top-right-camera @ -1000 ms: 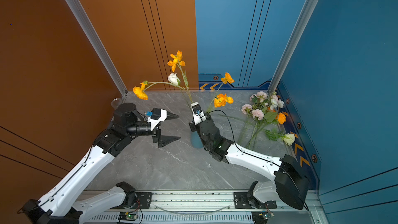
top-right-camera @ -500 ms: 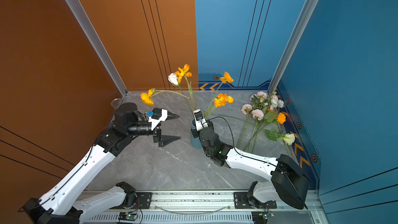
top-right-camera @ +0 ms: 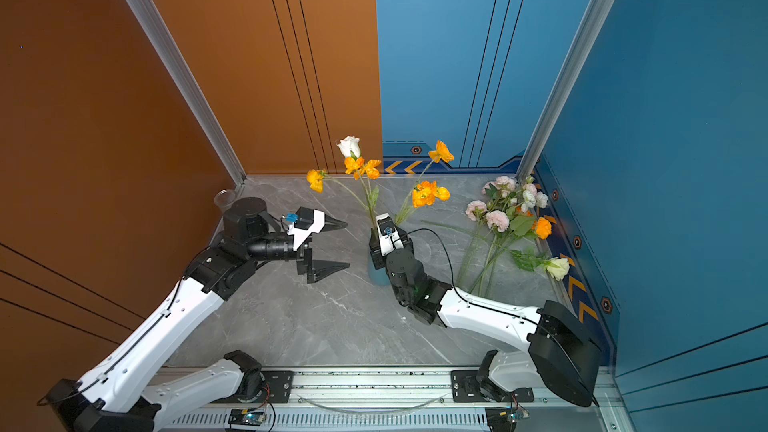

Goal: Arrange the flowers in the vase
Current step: 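Lower poppy stems into the vase with right gripper while left gripper waits beside, then open right gripper and move it to the pile while left gripper draws back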

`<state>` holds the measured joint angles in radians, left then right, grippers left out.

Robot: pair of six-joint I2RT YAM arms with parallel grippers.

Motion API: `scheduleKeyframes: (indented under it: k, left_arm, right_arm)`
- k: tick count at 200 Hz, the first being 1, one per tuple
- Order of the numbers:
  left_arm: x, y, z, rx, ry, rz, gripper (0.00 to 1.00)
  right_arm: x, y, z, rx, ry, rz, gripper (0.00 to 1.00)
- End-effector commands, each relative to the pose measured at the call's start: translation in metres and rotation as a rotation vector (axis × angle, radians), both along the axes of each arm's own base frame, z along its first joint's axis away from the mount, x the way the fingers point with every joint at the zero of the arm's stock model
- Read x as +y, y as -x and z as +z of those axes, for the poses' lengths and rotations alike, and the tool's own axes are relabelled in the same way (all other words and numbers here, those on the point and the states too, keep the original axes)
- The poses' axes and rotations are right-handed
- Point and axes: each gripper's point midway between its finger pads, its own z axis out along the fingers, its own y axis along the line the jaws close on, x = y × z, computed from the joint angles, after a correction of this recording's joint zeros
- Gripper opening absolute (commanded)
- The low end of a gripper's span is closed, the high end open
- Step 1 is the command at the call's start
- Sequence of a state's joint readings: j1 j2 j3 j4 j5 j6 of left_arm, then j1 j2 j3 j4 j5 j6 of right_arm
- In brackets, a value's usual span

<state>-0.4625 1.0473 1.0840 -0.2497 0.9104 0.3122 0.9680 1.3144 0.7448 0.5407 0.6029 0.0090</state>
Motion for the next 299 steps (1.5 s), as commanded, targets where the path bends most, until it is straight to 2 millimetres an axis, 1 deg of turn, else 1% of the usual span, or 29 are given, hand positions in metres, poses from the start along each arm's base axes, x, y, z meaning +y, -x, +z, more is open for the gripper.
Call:
scheduleKeyframes:
  k: [1,11,31,54,69,79,81,85,100,111,120,136,137,139,149,170,178,188,211,219,221,225,234,245,257,265,281,289,299]
  left_arm:
    - [0.001,0.000,0.001,0.010,0.012,-0.008,0.98]
    - [0.001,0.000,0.001,0.009,0.012,-0.009,0.98]
    - [0.001,0.000,0.001,0.007,0.012,-0.006,0.98]
    - [0.002,-0.003,0.001,0.000,0.011,0.005,0.98]
    - [0.002,-0.009,-0.001,-0.002,0.011,0.035,0.98]
    - [0.003,-0.018,-0.006,0.007,-0.002,0.084,0.98]
    - [0.002,-0.021,-0.002,-0.014,0.007,0.096,0.98]
    - [0.003,-0.028,-0.002,-0.021,0.006,0.130,0.98]
    - [0.007,-0.049,-0.007,-0.029,-0.016,0.250,0.98]
    - [0.009,-0.056,-0.009,-0.032,-0.022,0.292,0.98]
    - [0.009,-0.058,-0.009,-0.035,-0.015,0.303,0.98]
    - [0.007,-0.055,0.000,-0.052,0.016,0.288,0.98]
    - [0.007,-0.055,-0.006,-0.042,0.010,0.286,0.98]
    - [0.007,-0.054,-0.010,-0.034,0.006,0.283,0.98]
    - [0.005,-0.051,-0.011,-0.029,0.010,0.268,0.98]
    - [0.000,-0.042,-0.011,-0.029,0.015,0.217,0.98]
    - [-0.003,-0.038,-0.012,-0.028,0.017,0.192,0.98]
    - [-0.008,-0.031,-0.012,-0.028,0.020,0.158,0.98]
    - [-0.021,-0.018,-0.017,-0.017,0.013,0.097,0.98]
    - [-0.026,-0.016,-0.019,-0.013,0.006,0.090,0.98]
    - [-0.028,-0.015,-0.020,-0.012,0.004,0.089,0.98]
    - [-0.031,-0.014,-0.022,-0.009,0.000,0.083,0.98]
    - [-0.037,-0.011,-0.027,-0.002,-0.012,0.075,0.98]
    - [-0.046,-0.008,-0.034,-0.003,-0.032,0.074,0.98]
    - [-0.057,-0.005,-0.043,-0.006,-0.060,0.082,0.98]
    - [-0.063,-0.001,-0.049,-0.006,-0.077,0.074,0.98]
    - [-0.072,0.009,-0.057,-0.014,-0.102,0.041,0.98]
    - [-0.074,0.013,-0.058,-0.019,-0.109,0.029,0.98]
    - [-0.075,0.016,-0.061,-0.025,-0.121,0.019,0.98]
  right_arm:
    - [-0.006,0.010,0.001,0.025,0.019,0.007,0.70]
    - [-0.008,0.012,0.001,0.042,0.026,0.008,0.79]
    - [-0.013,0.020,0.003,0.079,0.038,0.021,1.00]
    - [-0.019,0.030,0.009,0.111,0.044,0.042,1.00]
    - [-0.024,0.037,0.014,0.135,0.042,0.058,1.00]
    - [-0.026,0.042,0.014,0.160,0.054,0.080,1.00]
    - [-0.026,0.044,0.014,0.165,0.054,0.087,1.00]
    - [-0.025,0.047,0.014,0.175,0.060,0.106,1.00]
    - [-0.020,0.061,0.008,0.234,0.117,0.199,1.00]
    - [-0.023,0.069,0.003,0.283,0.166,0.225,1.00]
    - [-0.026,0.076,-0.002,0.318,0.188,0.244,1.00]
    - [-0.027,0.091,-0.009,0.376,0.195,0.309,1.00]
    - [-0.027,0.091,-0.009,0.379,0.196,0.311,1.00]
    - [-0.028,0.093,-0.010,0.386,0.194,0.314,1.00]
    - [-0.033,0.098,-0.012,0.407,0.184,0.318,1.00]
    - [-0.055,0.100,-0.013,0.416,0.133,0.247,1.00]
    - [-0.068,0.098,-0.013,0.410,0.098,0.201,0.99]
    - [-0.091,0.093,-0.014,0.407,0.046,0.108,0.96]
    - [-0.154,0.080,-0.019,0.422,-0.112,-0.147,0.79]
    - [-0.173,0.079,-0.022,0.429,-0.179,-0.211,0.76]
    - [-0.182,0.077,-0.023,0.430,-0.199,-0.245,0.75]
    - [-0.192,0.076,-0.024,0.434,-0.234,-0.280,0.75]
    - [-0.208,0.075,-0.030,0.455,-0.298,-0.339,0.71]
    - [-0.227,0.071,-0.041,0.494,-0.350,-0.415,0.62]
    - [-0.243,0.064,-0.056,0.566,-0.397,-0.486,0.54]
    - [-0.250,0.055,-0.068,0.632,-0.447,-0.511,0.51]
    - [-0.256,0.031,-0.087,0.724,-0.632,-0.503,0.51]
    - [-0.258,0.016,-0.091,0.725,-0.747,-0.475,0.51]
    - [-0.267,0.000,-0.095,0.695,-0.865,-0.470,0.52]
